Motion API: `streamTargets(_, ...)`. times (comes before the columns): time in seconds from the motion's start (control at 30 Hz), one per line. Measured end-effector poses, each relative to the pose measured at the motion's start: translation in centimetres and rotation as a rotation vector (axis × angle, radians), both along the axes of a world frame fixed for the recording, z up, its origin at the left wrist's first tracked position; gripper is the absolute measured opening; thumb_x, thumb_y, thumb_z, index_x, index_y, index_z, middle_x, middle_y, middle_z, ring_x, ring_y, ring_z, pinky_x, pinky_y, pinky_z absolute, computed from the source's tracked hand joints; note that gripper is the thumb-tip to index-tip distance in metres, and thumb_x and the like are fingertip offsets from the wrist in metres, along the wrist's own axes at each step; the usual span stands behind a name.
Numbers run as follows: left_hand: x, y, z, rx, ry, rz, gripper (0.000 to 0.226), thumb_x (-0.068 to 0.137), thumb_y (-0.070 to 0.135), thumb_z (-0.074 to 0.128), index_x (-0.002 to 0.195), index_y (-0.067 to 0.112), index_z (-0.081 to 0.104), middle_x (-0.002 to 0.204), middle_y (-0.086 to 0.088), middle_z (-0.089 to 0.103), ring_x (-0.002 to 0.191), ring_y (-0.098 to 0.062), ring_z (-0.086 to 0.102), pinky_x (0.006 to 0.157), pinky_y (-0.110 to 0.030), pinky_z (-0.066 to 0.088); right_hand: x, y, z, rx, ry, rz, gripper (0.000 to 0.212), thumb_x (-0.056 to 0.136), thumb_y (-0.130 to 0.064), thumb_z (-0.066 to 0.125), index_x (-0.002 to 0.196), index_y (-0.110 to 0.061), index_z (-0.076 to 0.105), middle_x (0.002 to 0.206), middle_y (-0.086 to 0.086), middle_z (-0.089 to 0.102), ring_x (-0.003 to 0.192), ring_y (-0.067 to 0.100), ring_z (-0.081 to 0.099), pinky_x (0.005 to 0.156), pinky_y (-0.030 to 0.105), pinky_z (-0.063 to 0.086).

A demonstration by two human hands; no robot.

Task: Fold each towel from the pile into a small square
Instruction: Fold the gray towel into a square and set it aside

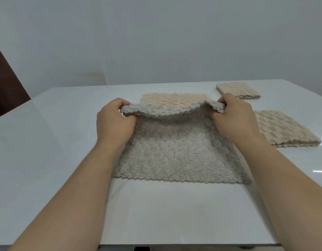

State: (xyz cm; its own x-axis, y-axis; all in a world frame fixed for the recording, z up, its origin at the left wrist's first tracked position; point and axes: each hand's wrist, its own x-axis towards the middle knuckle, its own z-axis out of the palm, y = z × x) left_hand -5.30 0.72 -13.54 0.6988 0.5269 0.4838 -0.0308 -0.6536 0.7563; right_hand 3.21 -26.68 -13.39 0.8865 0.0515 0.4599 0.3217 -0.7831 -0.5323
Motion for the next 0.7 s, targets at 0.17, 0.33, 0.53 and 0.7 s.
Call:
streamTargets(0.17,0.3,-0.4,0.5,-0.471,-0.007,-0.173,0.029,0.078,-0.012,0.058,0.081,0.016,0.067,0.084,-0.009,0.072,0.082,-0.034,0.075,0.077,-0.049,0.063,-0.6,0.5,0.3,0.157,0.028,0.054,0.020,0.090,-0.025,0.061,0.110,-0.027,0.058,0.093,-0.004,0.066,0.073,0.020,0.065,0.067,0.035,0.052)
streamTargets(0.33,0.4,-0.6,0.3,-0.513,0.050,-0.224,0.011,0.072,0.011,0.073,0.076,0.020,0.070,0.091,-0.013,0.074,0.097,-0.037,0.071,0.086,-0.053,0.060,-1.0,0.9,0.2,0.279,0.056,0.114,0.028,0.094,-0.016,0.044,0.108,-0.035,0.060,0.085,-0.002,0.068,0.065,0.026,0.071,0.063,0.044,0.059)
streamTargets(0.53,0.4,0.0,-0.5,-0.430,0.113,-0.207,0.009,0.063,0.025,0.071,0.072,0.024,0.073,0.085,-0.006,0.075,0.094,-0.037,0.071,0.088,-0.056,0.058,-1.4,1.1,-0.2,0.344,0.093,0.108,0.031,0.103,-0.019,0.040,0.104,-0.026,0.070,0.086,-0.007,0.067,0.069,0.014,0.058,0.061,0.026,0.042)
streamTargets(0.7,-1.1,-0.7,-0.1,-0.434,0.096,-0.190,0.007,0.070,0.014,0.074,0.071,0.021,0.073,0.080,-0.001,0.074,0.085,-0.028,0.071,0.085,-0.042,0.060,-2.2,0.1,0.2,0.437,0.171,0.078,0.028,0.099,-0.018,0.042,0.092,-0.015,0.069,0.080,0.000,0.066,0.071,0.024,0.058,0.063,0.033,0.045)
